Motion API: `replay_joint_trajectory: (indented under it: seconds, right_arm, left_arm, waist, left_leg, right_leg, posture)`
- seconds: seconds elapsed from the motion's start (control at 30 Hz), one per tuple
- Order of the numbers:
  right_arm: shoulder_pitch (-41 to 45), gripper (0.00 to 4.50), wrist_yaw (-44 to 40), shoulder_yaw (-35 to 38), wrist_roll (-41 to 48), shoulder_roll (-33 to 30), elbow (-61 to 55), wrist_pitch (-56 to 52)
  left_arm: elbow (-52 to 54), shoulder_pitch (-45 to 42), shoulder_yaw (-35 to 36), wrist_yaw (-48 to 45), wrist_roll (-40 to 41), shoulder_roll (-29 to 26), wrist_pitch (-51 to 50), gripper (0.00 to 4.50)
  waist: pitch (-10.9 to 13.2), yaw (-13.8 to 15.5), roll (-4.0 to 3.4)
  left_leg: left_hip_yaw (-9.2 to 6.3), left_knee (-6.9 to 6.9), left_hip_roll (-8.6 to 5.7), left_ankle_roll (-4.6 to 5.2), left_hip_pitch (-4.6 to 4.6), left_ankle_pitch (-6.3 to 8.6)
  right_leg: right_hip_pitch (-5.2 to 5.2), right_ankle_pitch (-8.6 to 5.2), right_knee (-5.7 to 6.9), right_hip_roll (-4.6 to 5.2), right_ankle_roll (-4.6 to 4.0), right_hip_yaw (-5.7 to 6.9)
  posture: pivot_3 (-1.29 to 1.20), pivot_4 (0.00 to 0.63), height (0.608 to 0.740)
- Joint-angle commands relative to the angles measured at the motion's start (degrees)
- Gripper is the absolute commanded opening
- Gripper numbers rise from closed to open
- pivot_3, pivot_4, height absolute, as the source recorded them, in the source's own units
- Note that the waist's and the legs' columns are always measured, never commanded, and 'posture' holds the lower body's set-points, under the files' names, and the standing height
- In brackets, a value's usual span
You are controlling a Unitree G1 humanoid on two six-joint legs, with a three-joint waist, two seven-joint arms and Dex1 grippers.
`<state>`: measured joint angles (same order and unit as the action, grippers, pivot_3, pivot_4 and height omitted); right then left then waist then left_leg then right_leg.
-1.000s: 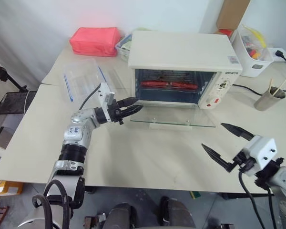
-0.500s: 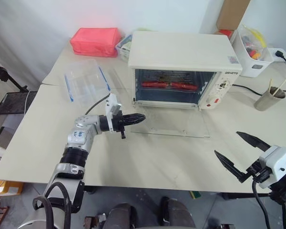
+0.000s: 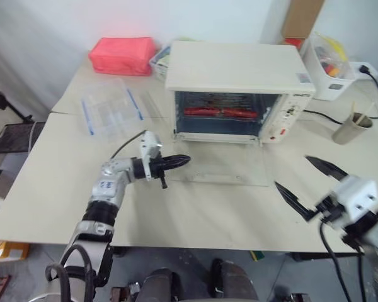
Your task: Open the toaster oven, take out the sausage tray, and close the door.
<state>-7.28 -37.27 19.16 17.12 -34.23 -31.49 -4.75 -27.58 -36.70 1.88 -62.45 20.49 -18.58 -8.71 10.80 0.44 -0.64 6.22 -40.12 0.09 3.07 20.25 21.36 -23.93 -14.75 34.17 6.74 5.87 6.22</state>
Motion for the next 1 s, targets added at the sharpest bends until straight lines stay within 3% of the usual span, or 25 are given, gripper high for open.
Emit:
replay_joint_trajectory:
  seconds: [0.03,0.07,0.27,0.3,0.4,0.63,1.0]
  right_arm:
    - [11.76,4.50,1.79,-8.81,-7.01,-1.15,3.89,-0.33]
    - [14.86,4.50,2.17,-11.10,-9.09,-0.94,5.70,0.16]
    - [34.73,4.50,4.13,-25.51,-23.40,2.51,24.72,9.13]
    - [36.92,4.50,4.28,-27.17,-25.01,2.98,27.73,10.41]
    - [44.42,3.89,4.57,-31.44,-28.96,5.32,37.93,12.34]
    - [56.15,1.64,10.95,-35.44,-36.81,8.94,54.47,16.62]
    - [62.13,1.64,15.20,-36.83,-41.15,10.83,67.72,20.19]
  left_arm:
    - [12.96,4.17,4.49,0.51,6.41,-3.11,-5.29,0.55]
    - [15.79,5.64,4.91,0.64,7.32,-3.92,-6.66,0.69]
    - [34.67,17.92,9.79,6.82,12.18,-7.18,-11.57,2.48]
    - [37.05,19.74,10.42,7.71,12.86,-7.42,-12.10,2.48]
    - [42.20,25.24,12.20,10.97,13.70,-7.56,-12.90,2.50]
    - [48.70,32.05,12.21,16.68,14.10,-5.89,-12.19,2.50]
    - [50.85,33.23,10.48,19.94,14.49,-4.81,-12.14,2.50]
  waist:
    - [0.01,-0.63,0.01]
    - [0.01,-0.98,0.01]
    - [0.02,-1.17,0.01]
    - [0.02,-1.13,0.01]
    - [0.01,-0.98,0.03]
    - [0.01,-1.25,0.02]
    - [0.02,-2.38,0.01]
  left_leg:
    - [-0.03,0.01,0.01,0.00,0.01,0.00]
    - [0.00,0.00,0.05,-0.03,0.00,0.01]
    - [-0.12,0.02,0.06,-0.09,0.07,0.03]
    - [-0.13,0.02,0.01,-0.09,0.08,0.03]
    - [-0.19,-0.01,-0.05,-0.08,0.10,0.03]
    - [-0.23,-0.01,-0.04,-0.10,0.10,0.01]
    - [-0.21,0.03,0.06,-0.18,0.10,-0.01]
  right_leg:
    - [-0.01,-0.01,0.01,0.00,-0.02,-0.02]
    - [-0.03,-0.03,0.02,0.00,-0.05,-0.08]
    - [-0.12,-0.10,0.17,-0.02,-0.17,0.01]
    - [-0.13,-0.10,0.17,0.02,-0.17,0.00]
    - [-0.11,-0.09,0.18,0.10,-0.16,0.03]
    - [-0.11,-0.09,0.23,0.10,-0.16,0.06]
    - [-0.12,-0.11,0.24,-0.03,-0.20,0.05]
  posture:
    - [0.00,0.150,0.740]
    - [0.00,0.150,0.740]
    - [0.00,0.150,0.740]
    - [0.00,0.150,0.740]
    - [0.00,0.150,0.740]
    - [0.00,0.150,0.740]
    - [0.00,0.150,0.740]
